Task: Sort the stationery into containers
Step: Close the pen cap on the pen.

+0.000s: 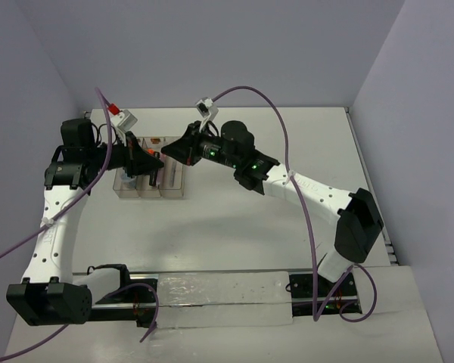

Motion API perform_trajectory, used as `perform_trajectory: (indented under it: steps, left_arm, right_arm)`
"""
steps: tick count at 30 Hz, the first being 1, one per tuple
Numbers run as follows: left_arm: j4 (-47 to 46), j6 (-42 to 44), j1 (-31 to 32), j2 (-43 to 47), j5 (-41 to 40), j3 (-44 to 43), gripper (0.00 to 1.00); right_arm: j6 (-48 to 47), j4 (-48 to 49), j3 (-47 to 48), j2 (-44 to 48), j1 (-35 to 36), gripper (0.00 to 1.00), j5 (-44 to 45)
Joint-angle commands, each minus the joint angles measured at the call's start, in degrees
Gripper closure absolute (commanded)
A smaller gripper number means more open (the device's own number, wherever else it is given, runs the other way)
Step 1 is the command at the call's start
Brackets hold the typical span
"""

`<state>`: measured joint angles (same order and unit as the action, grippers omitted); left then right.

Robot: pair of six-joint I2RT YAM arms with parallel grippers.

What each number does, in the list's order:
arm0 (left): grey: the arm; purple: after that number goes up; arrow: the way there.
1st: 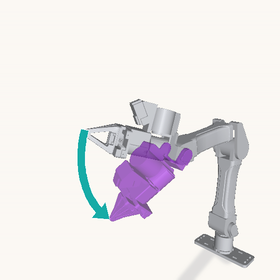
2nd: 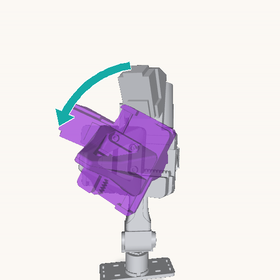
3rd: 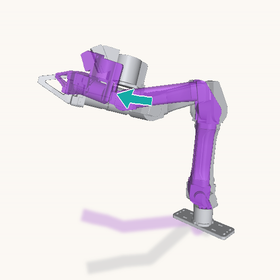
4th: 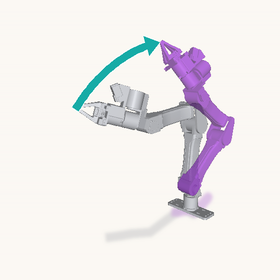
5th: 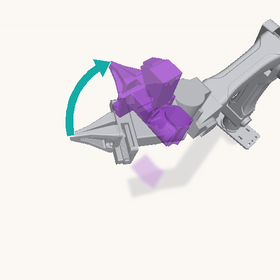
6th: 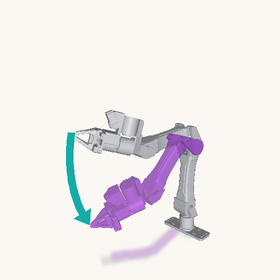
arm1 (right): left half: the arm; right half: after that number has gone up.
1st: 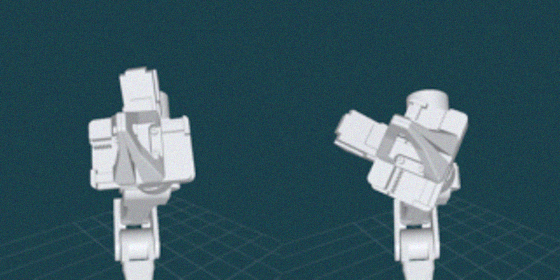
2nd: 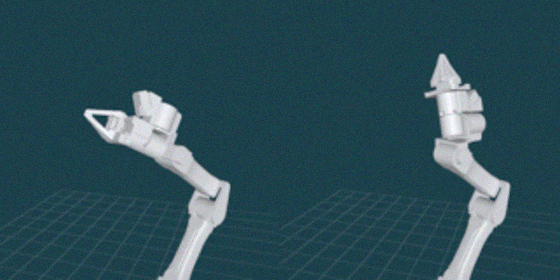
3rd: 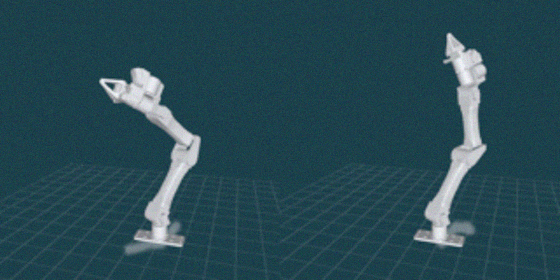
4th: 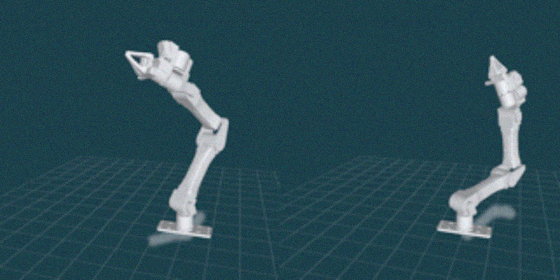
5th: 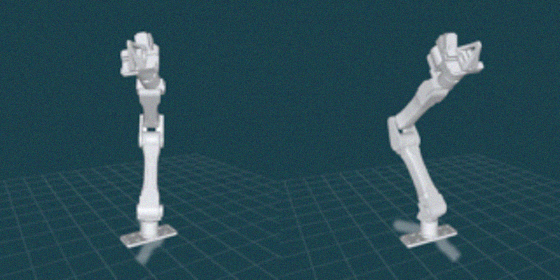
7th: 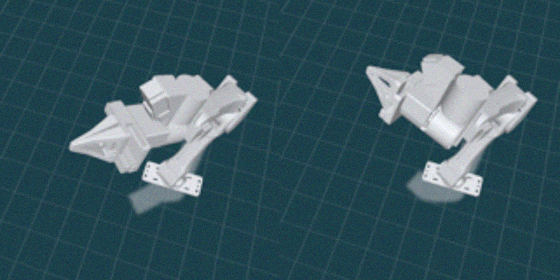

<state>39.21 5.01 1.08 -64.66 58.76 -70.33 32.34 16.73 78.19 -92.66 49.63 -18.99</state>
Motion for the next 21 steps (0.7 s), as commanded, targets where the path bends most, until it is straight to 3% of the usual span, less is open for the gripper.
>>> perform_trajectory:
  steps: [1, 6, 21]
  left_arm:
    - [-10.3, -5.6, -0.3, -0.4, 0.7, -4.8, 1.0]
    - [-12.2, -9.4, -0.5, -1.3, -1.3, -7.0, 1.0]
    - [-13.0, -8.9, -0.5, -3.2, -6.0, -8.9, 1.0]
  right_arm:
    - [-0.2, 1.3, -3.3, 2.6, 2.4, 1.0, -2.1]
    - [1.9, 3.9, -5.8, 2.1, 3.9, 1.0, -2.0]
    - [5.3, 7.7, -9.4, 0.3, 7.1, 1.0, -1.0]
